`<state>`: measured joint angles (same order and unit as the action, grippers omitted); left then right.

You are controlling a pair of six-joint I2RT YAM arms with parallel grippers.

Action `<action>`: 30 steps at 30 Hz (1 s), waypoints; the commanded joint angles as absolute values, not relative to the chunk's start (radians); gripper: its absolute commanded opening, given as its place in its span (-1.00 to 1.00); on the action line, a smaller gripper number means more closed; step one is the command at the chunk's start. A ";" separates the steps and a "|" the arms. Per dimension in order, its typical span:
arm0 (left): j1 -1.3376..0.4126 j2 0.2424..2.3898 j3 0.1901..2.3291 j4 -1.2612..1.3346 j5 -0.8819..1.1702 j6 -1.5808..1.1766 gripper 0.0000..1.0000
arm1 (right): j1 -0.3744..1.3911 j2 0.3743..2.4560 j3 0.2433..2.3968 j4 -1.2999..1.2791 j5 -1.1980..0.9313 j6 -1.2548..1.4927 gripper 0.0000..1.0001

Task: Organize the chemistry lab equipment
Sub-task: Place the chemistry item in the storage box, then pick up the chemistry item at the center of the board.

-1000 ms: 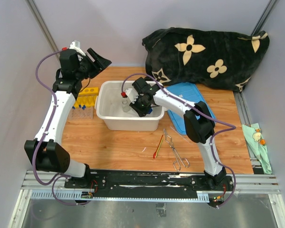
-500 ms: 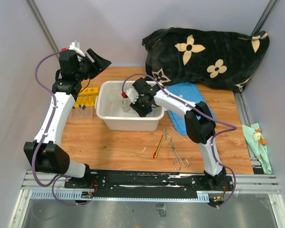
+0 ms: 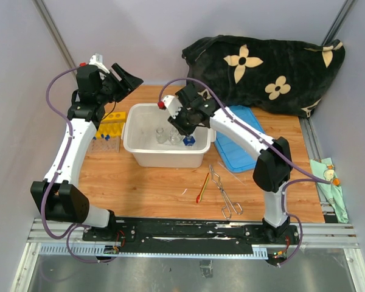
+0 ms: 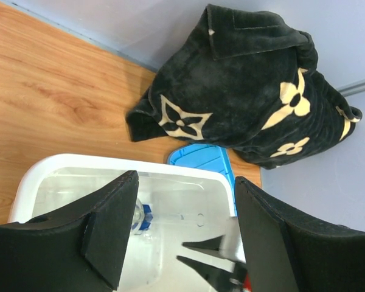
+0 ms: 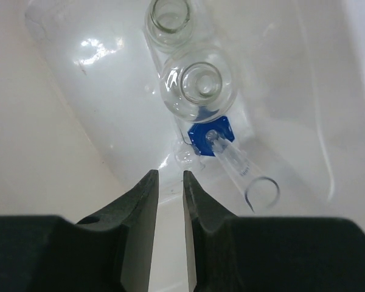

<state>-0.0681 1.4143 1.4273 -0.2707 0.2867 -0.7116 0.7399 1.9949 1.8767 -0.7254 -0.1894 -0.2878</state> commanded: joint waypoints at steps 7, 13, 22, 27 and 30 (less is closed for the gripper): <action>-0.072 1.418 1.467 -0.246 0.292 -0.693 0.38 | 0.760 1.668 1.834 -0.740 -0.019 -0.222 -0.51; -0.072 1.470 1.516 -0.231 0.301 -0.706 0.37 | 0.755 1.421 1.675 -0.750 0.173 -0.147 -0.50; -0.072 1.561 1.600 -0.244 0.308 -0.722 0.36 | 0.753 1.180 1.284 -0.899 0.299 0.209 -0.53; -0.072 1.588 1.583 -0.225 0.337 -0.748 0.36 | 0.745 1.127 1.096 -0.887 0.273 0.304 -0.53; -0.072 1.597 1.565 -0.212 0.371 -0.763 0.34 | 0.716 1.108 1.009 -0.858 0.238 0.336 -0.55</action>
<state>-0.0681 1.5894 1.5726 -0.2489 0.3115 -0.7391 0.7425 1.1488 1.0813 -0.8642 0.2550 0.2264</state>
